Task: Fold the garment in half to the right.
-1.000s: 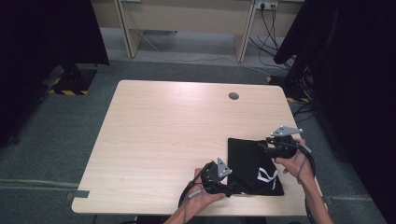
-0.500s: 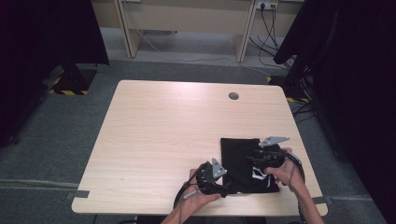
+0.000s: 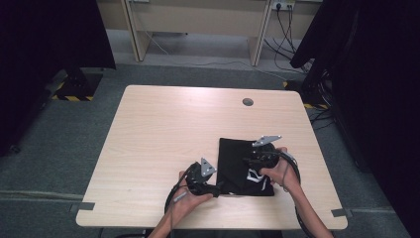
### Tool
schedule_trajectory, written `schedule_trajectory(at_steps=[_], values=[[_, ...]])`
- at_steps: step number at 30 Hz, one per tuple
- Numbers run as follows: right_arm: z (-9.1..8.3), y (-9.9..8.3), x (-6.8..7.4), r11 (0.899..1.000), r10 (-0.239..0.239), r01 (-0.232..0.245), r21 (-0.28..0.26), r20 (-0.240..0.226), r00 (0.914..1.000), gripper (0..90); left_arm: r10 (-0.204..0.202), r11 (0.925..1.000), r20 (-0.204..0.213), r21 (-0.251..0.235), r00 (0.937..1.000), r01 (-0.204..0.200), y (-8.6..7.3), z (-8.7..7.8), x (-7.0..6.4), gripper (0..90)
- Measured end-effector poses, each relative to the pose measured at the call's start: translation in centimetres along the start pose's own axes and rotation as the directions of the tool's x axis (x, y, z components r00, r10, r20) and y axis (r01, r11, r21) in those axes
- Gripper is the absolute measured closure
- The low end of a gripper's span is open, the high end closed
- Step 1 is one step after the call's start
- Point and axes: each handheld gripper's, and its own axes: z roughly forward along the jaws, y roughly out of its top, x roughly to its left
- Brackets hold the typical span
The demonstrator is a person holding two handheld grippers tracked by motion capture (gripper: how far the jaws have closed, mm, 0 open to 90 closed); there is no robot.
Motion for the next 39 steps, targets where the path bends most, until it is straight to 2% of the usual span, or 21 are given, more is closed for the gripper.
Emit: schedule_trajectory(at_steps=[2,6,8,9,10,11,14,17,21,23,26,28,29,31,32,35,39], values=[[0.5,0.6,-0.1,1.0,0.006,-0.006,-0.004,-0.006,1.0,53.7,0.001,1.0,0.001,0.0,1.0,-0.001,0.1,0.1,0.7,23.3],[0.6,0.9,-0.2,1.0,0.002,-0.002,0.004,0.001,1.0,51.0,0.001,1.0,0.014,-0.003,0.9999,-0.001,0.0,0.0,1.0,23.1],[0.1,1.0,0.0,1.0,-0.012,0.012,0.002,0.012,0.9999,48.9,-0.011,0.9999,0.02,0.001,0.9997,0.011,-0.1,-0.4,1.2,19.9],[-0.2,1.1,0.1,1.0,-0.02,0.02,-0.004,0.012,0.9997,48.3,-0.016,0.9998,0.023,-0.014,0.9996,0.016,-0.2,-0.7,1.4,17.8],[-1.2,1.4,0.4,0.998,-0.033,0.033,-0.044,0.001,0.9995,46.5,-0.025,0.9991,0.031,-0.033,0.9992,0.026,-0.5,-1.5,1.8,16.7],[-1.2,1.4,0.4,0.998,-0.033,0.033,-0.044,0.001,0.9995,46.5,-0.025,0.9991,0.031,-0.033,0.9992,0.026,-0.5,-1.5,1.8,15.7],[-2.4,1.9,1.6,0.995,-0.054,0.05,-0.084,-0.037,0.9979,44.1,-0.033,0.999,0.022,-0.03,0.9992,0.033,-1.1,-2.7,2.2,14.0],[-2.8,2.4,3.2,0.992,-0.08,0.071,-0.106,-0.082,0.9934,42.1,-0.028,0.9996,-0.001,-0.005,0.9996,0.028,-2.0,-3.6,2.6,12.2],[-2.1,2.9,5.4,0.987,-0.142,0.13,-0.095,-0.124,0.9821,42.0,-0.059,0.9982,-0.022,0.011,0.998,0.059,-3.5,-4.0,3.4,11.4],[-1.7,3.1,6.2,0.985,-0.163,0.152,-0.087,-0.137,0.977,42.6,-0.074,0.9972,-0.038,0.007,0.9966,0.074,-3.7,-4.3,3.7,10.8],[-0.8,3.3,7.1,0.983,-0.181,0.171,-0.071,-0.154,0.9714,43.2,-0.074,0.9972,-0.051,0.01,0.996,0.074,-3.8,-4.4,3.9,10.5],[-0.3,3.3,7.6,0.979,-0.202,0.194,-0.067,-0.164,0.9655,45.6,-0.061,0.9978,-0.074,0.02,0.9954,0.063,-3.8,-4.3,3.8,10.5],[0.1,3.3,7.8,0.972,-0.232,0.225,-0.061,-0.157,0.9599,49.6,-0.051,0.9983,-0.082,0.023,0.9953,0.053,-3.8,-4.2,3.6,10.3],[0.5,3.0,7.9,0.963,-0.269,0.267,-0.029,-0.139,0.9531,61.0,-0.051,0.9983,-0.079,0.024,0.9956,0.053,-3.7,-4.2,3.6,9.2],[0.5,2.9,7.8,0.963,-0.268,0.267,-0.03,-0.143,0.9526,67.5,-0.055,0.9981,-0.075,0.022,0.9956,0.057,-3.8,-4.2,3.7,9.7],[-0.8,2.5,7.2,0.966,-0.259,0.254,-0.054,-0.143,0.9552,78.8,-0.052,0.9983,-0.077,0.023,0.9957,0.054,-3.8,-4.2,3.7,9.9],[-4.0,1.6,5.9,0.971,-0.224,0.212,-0.113,-0.114,0.9678,80.6,-0.053,0.9983,-0.077,0.022,0.9957,0.055,-3.8,-4.2,3.7,9.8]])
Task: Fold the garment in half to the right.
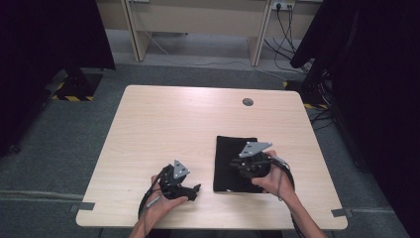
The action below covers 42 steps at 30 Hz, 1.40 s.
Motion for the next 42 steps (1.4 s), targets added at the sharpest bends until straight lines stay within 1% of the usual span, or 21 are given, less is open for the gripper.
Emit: schedule_trajectory(at_steps=[3,5,9,11,14,16,18,21,23,25,26,28,30,32,33,34,35,36,38,40,42], values=[[-2.1,-1.3,-0.4,0.999,0.029,-0.028,-0.027,0.039,0.9988,80.5,0.0,1.0,0.0,0.0,1.0,0.0,0.0,0.0,0.0,9.9],[-3.1,-2.4,-0.6,0.998,0.048,-0.046,-0.038,0.054,0.9974,80.4,0.001,1.0,0.0,0.001,1.0,-0.001,0.0,0.0,0.0,9.8],[-4.5,-5.0,-1.0,0.995,0.097,-0.094,-0.044,0.072,0.9926,78.7,0.0,1.0,0.0,0.0,1.0,0.0,0.0,0.0,0.0,9.9],[-5.0,-6.4,-1.1,0.992,0.124,-0.121,-0.042,0.08,0.989,75.7,0.0,1.0,0.0,0.0,1.0,0.0,0.0,0.0,0.0,9.9],[-5.8,-8.0,-1.2,0.989,0.148,-0.145,-0.036,0.1,0.9839,70.2,0.0,1.0,0.0,0.0,1.0,0.0,0.0,0.0,0.0,9.9],[-6.2,-8.4,-1.4,0.986,0.168,-0.165,-0.033,0.117,0.9789,60.7,0.0,1.0,0.0,0.0,1.0,0.0,0.0,0.0,0.0,9.9],[-6.8,-8.2,-1.5,0.984,0.176,-0.17,-0.055,0.135,0.9751,57.8,0.0,1.0,0.0,0.0,1.0,0.0,0.0,0.0,0.0,9.9],[-7.4,-7.2,-2.0,0.982,0.179,-0.167,-0.09,0.146,0.9729,54.4,0.0,1.0,0.0,0.0,1.0,0.0,0.0,0.0,0.0,9.9],[-7.2,-6.3,-2.6,0.978,0.193,-0.179,-0.104,0.148,0.97,52.6,0.0,1.0,0.0,-0.001,1.0,0.0,0.0,0.0,0.0,9.9],[-6.4,-5.4,-3.5,0.975,0.211,-0.199,-0.096,0.135,0.9681,51.3,0.0,1.0,0.0,-0.001,1.0,0.0,0.0,0.0,0.0,10.0],[-5.8,-5.0,-4.0,0.975,0.218,-0.208,-0.084,0.134,0.9667,50.8,0.0,1.0,0.0,-0.001,1.0,0.0,0.0,0.0,0.0,10.0],[-4.3,-4.4,-4.9,0.971,0.237,-0.231,-0.055,0.145,0.9607,50.0,0.0,1.0,-0.001,0.0,1.0,0.0,0.0,0.0,0.0,10.0],[-2.7,-4.1,-5.8,0.967,0.254,-0.254,-0.016,0.128,0.9586,49.9,-0.001,1.0,0.0,-0.001,1.0,0.001,0.0,0.0,0.0,10.0],[-1.2,-4.1,-6.6,0.96,0.277,-0.28,0.017,0.112,0.9543,50.6,-0.001,1.0,0.0,-0.001,1.0,0.001,0.0,0.0,0.0,10.0],[-0.6,-4.1,-6.9,0.959,0.275,-0.28,0.034,0.113,0.9549,52.8,-0.001,1.0,0.0,-0.001,1.0,0.001,0.0,0.0,0.0,10.0],[-0.2,-4.2,-7.1,0.959,0.273,-0.28,0.046,0.109,0.9557,58.9,-0.001,1.0,0.0,-0.001,1.0,0.001,0.0,0.0,0.0,10.1],[0.1,-4.4,-7.3,0.961,0.269,-0.274,0.049,0.089,0.9591,67.2,0.0,1.0,0.0,0.0,1.0,0.0,0.0,0.0,0.0,10.1],[0.1,-4.5,-7.3,0.963,0.263,-0.266,0.036,0.078,0.9616,71.4,-0.001,1.0,-0.001,0.0,1.0,0.001,0.0,0.0,0.0,10.1],[-0.5,-4.7,-7.2,0.968,0.245,-0.248,0.023,0.096,0.9648,78.8,0.0,1.0,0.0,0.0,1.0,0.0,0.0,0.0,0.0,10.1],[-1.4,-5.1,-7.2,0.97,0.243,-0.245,-0.001,0.125,0.9619,81.7,0.0,1.0,-0.001,-0.001,1.0,0.0,0.0,0.0,0.0,10.1],[-1.7,-5.8,-7.3,0.966,0.259,-0.259,-0.022,0.149,0.9542,82.9,0.0,1.0,-0.001,0.0,1.0,0.0,0.0,0.0,0.0,10.1]])
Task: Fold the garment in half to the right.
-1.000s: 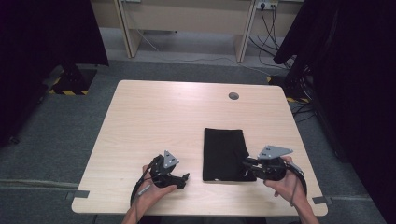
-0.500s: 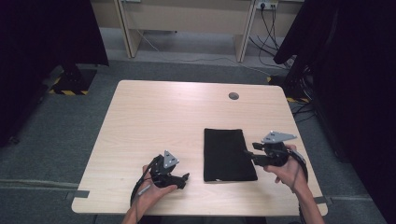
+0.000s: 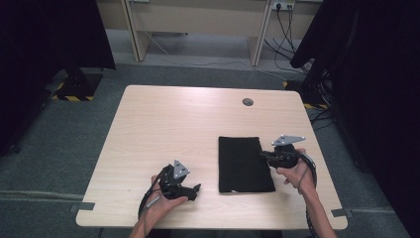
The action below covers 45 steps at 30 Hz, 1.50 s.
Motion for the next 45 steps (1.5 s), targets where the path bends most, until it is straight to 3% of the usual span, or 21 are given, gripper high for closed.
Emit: schedule_trajectory(at_steps=[3,5,8,10,13,16,21,28,33,37,45], values=[[1.4,-1.7,0.0,0.998,0.014,-0.015,0.056,0.009,0.9999,79.6,0.0,1.0,0.0,0.0,1.0,0.0,0.0,0.0,0.0,10.1],[1.5,-2.3,-0.3,0.998,0.069,-0.069,0.0,0.0,0.9976,76.4,-0.001,1.0,0.0,-0.001,1.0,0.001,0.0,0.0,0.0,10.2],[1.0,-2.3,-0.5,0.996,0.088,-0.088,-0.001,0.039,0.9954,61.8,-0.001,1.0,0.0,0.0,1.0,0.001,0.0,0.0,0.0,10.2],[0.4,-2.0,-0.6,0.996,0.088,-0.088,-0.013,0.075,0.9933,56.8,0.0,1.0,0.002,-0.001,1.0,0.0,-0.1,-0.1,0.1,10.2],[-0.9,-1.4,0.2,0.997,0.056,-0.052,-0.063,0.068,0.9961,48.8,-0.011,0.9999,-0.008,-0.001,0.9999,0.011,-0.3,-0.4,0.3,10.2],[-1.6,-1.0,1.7,0.998,-0.004,0.004,-0.06,0.008,1.0,44.7,-0.018,0.9998,-0.013,-0.001,0.9998,0.018,-0.7,-0.8,0.8,10.2],[-1.2,-0.9,3.3,0.997,-0.07,0.068,-0.048,-0.042,0.9966,38.7,-0.039,0.9992,-0.037,-0.001,0.9985,0.039,-1.4,-1.6,1.7,9.8],[-0.3,-1.4,3.2,0.998,-0.039,0.037,-0.045,-0.041,0.9984,34.9,-0.08,0.9968,-0.044,0.006,0.9959,0.08,-1.8,-1.9,2.4,3.4],[0.3,-1.9,3.3,0.999,-0.041,0.039,-0.03,-0.046,0.9981,34.1,-0.093,0.9957,-0.033,0.004,0.9952,0.093,-1.9,-2.1,2.6,1.1],[0.9,-2.1,3.3,0.998,-0.06,0.059,-0.025,-0.016,0.9981,33.7,-0.057,0.9979,-0.061,0.027,0.9965,0.059,-2.2,-2.3,3.0,0.0],[2.0,-2.5,3.3,0.999,-0.04,0.04,-0.016,-0.016,0.9991,34.0,-0.064,0.9975,-0.068,0.027,0.9956,0.066,-2.3,-2.4,3.3,0.0]])
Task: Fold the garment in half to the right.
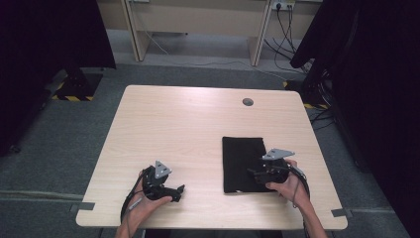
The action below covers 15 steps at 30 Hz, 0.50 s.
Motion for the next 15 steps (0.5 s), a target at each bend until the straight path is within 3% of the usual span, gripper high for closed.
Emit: schedule_trajectory(at_steps=[15], values=[[1.7,1.4,0.2,1.0,-0.017,0.016,-0.015,-0.033,0.9993,35.6,-0.007,1.0,-0.006,-0.001,1.0,0.007,0.0,0.0,0.0,0.0]])
